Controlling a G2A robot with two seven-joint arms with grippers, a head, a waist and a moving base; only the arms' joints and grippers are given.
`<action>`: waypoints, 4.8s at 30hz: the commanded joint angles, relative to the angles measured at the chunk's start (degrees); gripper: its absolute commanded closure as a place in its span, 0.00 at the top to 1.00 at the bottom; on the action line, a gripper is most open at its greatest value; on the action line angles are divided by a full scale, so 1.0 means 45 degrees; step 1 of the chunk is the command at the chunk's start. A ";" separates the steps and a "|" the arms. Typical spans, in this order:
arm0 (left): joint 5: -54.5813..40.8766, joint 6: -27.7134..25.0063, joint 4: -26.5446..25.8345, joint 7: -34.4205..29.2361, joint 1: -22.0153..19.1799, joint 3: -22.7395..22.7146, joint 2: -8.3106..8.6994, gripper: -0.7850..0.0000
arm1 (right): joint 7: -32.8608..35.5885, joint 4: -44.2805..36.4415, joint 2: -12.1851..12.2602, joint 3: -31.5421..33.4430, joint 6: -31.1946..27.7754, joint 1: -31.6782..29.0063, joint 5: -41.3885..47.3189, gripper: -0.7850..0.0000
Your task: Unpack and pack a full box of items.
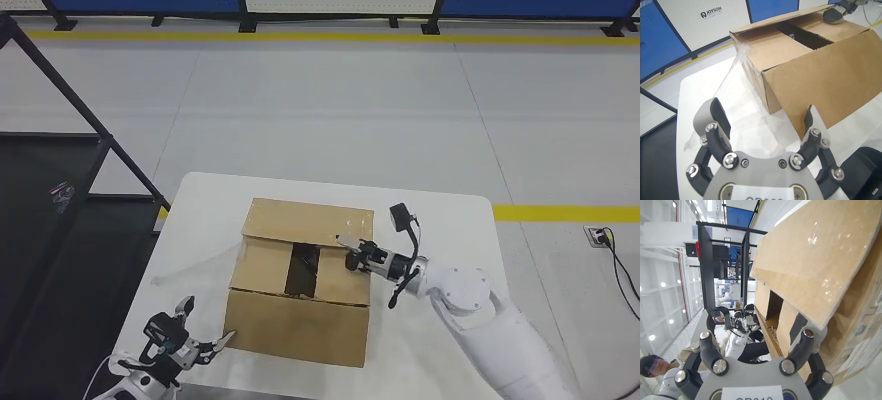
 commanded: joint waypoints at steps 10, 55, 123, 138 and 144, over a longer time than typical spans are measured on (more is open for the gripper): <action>0.0255 0.0068 -0.0139 -0.0228 0.0082 0.0181 0.0069 1.00 | -0.3593 0.1041 -0.0832 -0.1019 -0.0002 0.1717 -0.0506 1.00; 0.0361 0.0093 -0.0094 -0.0679 -0.0016 0.0293 0.0263 1.00 | -0.5693 1.0116 -0.3786 -0.2847 -0.1500 0.6322 0.0965 1.00; -0.2003 0.1185 -0.0670 0.1203 0.1093 -0.1032 0.0373 1.00 | 0.4369 1.2602 -0.6122 -0.2695 -0.1923 0.7048 0.2189 1.00; -0.1932 0.1227 -0.1486 0.0973 0.0997 -0.0734 0.0358 1.00 | 0.4870 1.2579 -0.6567 -0.2047 -0.2778 0.7369 0.3457 1.00; -0.2139 0.1602 -0.1605 0.0442 0.0289 -0.0308 0.0318 1.00 | 0.4010 1.2419 -0.6961 -0.2075 -0.3108 0.7497 0.3633 1.00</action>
